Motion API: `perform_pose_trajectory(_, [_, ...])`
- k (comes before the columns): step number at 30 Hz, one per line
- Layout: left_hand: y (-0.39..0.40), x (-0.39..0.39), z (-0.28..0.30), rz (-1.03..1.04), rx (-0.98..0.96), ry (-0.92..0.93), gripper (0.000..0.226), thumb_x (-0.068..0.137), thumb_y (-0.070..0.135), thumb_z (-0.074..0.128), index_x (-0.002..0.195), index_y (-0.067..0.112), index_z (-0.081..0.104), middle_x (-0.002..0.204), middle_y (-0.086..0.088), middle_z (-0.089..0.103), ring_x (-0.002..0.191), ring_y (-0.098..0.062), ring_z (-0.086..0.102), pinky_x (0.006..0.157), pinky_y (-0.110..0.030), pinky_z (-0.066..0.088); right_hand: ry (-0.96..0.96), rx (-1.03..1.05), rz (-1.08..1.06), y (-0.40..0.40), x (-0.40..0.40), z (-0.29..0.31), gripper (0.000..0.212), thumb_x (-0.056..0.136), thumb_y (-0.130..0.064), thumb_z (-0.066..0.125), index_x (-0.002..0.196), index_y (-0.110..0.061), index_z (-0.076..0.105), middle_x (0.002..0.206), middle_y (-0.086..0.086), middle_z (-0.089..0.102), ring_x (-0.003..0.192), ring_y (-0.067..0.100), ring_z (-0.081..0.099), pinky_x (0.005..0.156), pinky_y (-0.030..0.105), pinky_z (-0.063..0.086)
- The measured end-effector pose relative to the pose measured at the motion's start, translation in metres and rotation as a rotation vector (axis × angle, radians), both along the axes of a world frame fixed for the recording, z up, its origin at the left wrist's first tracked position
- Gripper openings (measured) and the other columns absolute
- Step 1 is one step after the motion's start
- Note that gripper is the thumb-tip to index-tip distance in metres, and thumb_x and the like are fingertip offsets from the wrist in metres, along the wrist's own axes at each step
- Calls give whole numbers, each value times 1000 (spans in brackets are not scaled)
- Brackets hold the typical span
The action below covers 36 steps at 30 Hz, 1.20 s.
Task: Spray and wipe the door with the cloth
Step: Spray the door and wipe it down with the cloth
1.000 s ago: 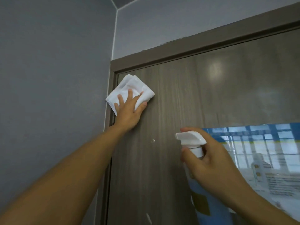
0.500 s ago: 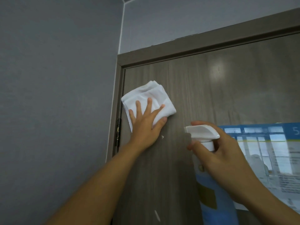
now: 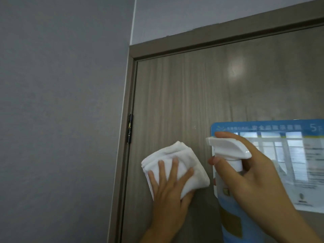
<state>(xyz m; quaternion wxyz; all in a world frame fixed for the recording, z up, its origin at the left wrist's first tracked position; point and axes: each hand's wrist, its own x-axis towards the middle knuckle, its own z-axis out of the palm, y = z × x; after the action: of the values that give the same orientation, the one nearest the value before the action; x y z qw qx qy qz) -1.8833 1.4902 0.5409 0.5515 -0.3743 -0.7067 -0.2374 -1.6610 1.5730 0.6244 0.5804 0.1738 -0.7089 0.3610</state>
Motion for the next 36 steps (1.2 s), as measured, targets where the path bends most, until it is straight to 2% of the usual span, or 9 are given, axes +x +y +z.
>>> perform_pose_trajectory(3, [-2,-6,47,-65,63,-30,56,107,62,17,160,45,19,172,2,16,159,-35,3,120,-70,-5,-3,-15,-20,5,-1,5,46,87,-15,73,113,-51,62,104,-25,70,90,5,72,78,17,59])
perform_pose_trajectory(6, [2,-3,104,-126,187,23,55,107,59,21,155,57,-5,168,-6,24,155,-43,12,116,-77,6,3,-37,-29,11,5,19,42,89,-16,71,120,-43,63,104,-14,73,88,11,74,75,26,62])
perform_pose_trajectory(11, [-2,35,202,-249,366,-198,57,107,48,42,120,64,-11,171,-3,4,157,-35,-13,123,-61,-11,28,-48,-111,25,14,34,40,88,-19,72,122,-40,63,101,-9,72,87,11,71,73,33,61])
perform_pose_trajectory(15, [9,17,234,-135,340,-162,52,102,66,29,145,60,1,173,-1,4,157,-31,-16,120,-63,-15,35,-63,-89,34,23,37,44,87,-19,73,115,-51,63,104,-20,71,91,6,71,71,31,62])
perform_pose_trajectory(19, [20,9,212,12,230,-72,69,95,77,10,159,50,13,173,-1,-4,155,-40,-19,116,-71,-16,52,-77,-70,38,27,30,43,86,-16,73,115,-47,66,102,-15,73,84,11,74,70,28,62])
perform_pose_trajectory(23, [20,3,170,11,138,62,64,101,72,15,159,46,15,172,-5,11,156,-45,-3,116,-77,-5,12,-71,-83,32,23,19,45,86,-16,73,119,-46,63,102,-21,71,87,5,73,71,18,61])
perform_pose_trajectory(27, [11,-7,104,9,27,222,59,105,64,31,160,45,19,171,-7,17,156,-46,5,113,-81,9,20,-57,-95,18,19,8,45,87,-15,73,121,-42,62,107,-29,66,99,-5,67,73,24,61])
perform_pose_trajectory(32, [-6,-15,16,39,-42,202,59,106,63,33,161,41,25,171,-5,16,156,-47,7,109,-84,15,11,-82,-33,12,18,-9,46,86,-14,73,121,-43,64,110,-13,72,100,11,71,83,44,61])
perform_pose_trajectory(36, [-6,-19,13,80,17,169,57,107,59,30,160,38,28,168,-9,26,153,-48,18,109,-82,23,-16,-93,-44,13,21,-16,48,85,-13,74,117,-47,65,107,-15,74,99,4,71,85,43,61])
